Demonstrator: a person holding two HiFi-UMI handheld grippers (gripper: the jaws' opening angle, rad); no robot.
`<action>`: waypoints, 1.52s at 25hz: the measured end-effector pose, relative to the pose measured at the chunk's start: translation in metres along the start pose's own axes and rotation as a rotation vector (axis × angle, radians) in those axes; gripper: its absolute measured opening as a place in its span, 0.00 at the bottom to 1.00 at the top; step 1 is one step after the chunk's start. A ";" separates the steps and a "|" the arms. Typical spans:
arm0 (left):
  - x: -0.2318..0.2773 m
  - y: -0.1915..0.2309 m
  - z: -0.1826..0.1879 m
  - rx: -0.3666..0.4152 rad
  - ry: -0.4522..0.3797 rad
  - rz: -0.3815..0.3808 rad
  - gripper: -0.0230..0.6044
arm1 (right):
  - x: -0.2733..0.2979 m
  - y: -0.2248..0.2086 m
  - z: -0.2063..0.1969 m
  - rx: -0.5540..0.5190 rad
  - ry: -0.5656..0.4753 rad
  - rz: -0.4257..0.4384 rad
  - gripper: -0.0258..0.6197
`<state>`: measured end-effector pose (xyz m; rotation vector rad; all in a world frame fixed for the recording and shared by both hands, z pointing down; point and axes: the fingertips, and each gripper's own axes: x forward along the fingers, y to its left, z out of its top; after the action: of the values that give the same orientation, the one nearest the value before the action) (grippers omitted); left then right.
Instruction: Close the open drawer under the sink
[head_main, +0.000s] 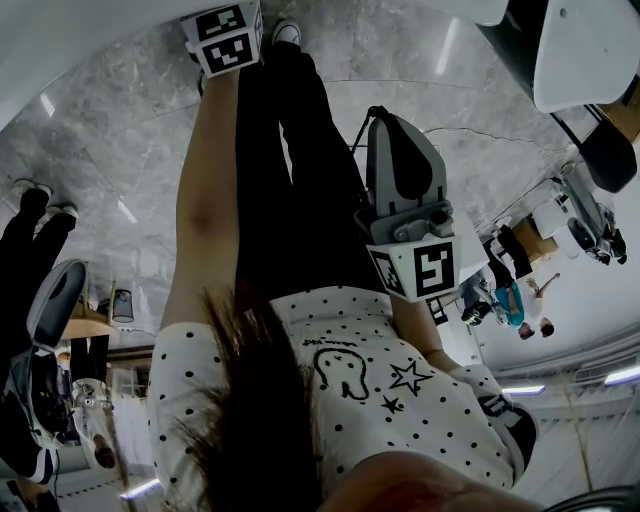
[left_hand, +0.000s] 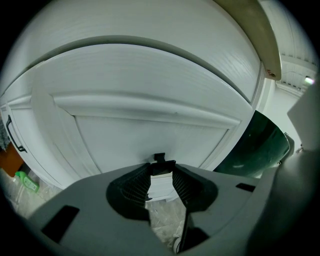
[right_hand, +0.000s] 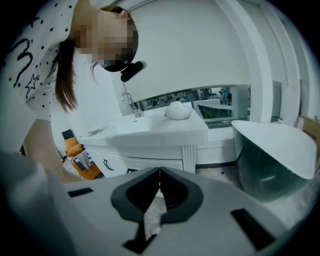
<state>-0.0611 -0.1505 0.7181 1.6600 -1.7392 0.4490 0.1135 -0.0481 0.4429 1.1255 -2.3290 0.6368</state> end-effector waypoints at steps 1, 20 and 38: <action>0.000 0.000 0.001 0.000 -0.002 0.001 0.25 | 0.000 0.000 0.000 0.000 0.000 0.001 0.06; 0.000 -0.001 0.009 -0.007 -0.026 0.014 0.25 | -0.003 0.003 -0.002 0.003 0.004 0.017 0.06; -0.002 -0.002 0.008 0.009 -0.018 0.019 0.26 | -0.010 0.000 -0.004 0.012 0.000 0.015 0.06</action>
<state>-0.0615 -0.1544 0.7109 1.6596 -1.7697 0.4522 0.1202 -0.0396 0.4402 1.1138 -2.3394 0.6565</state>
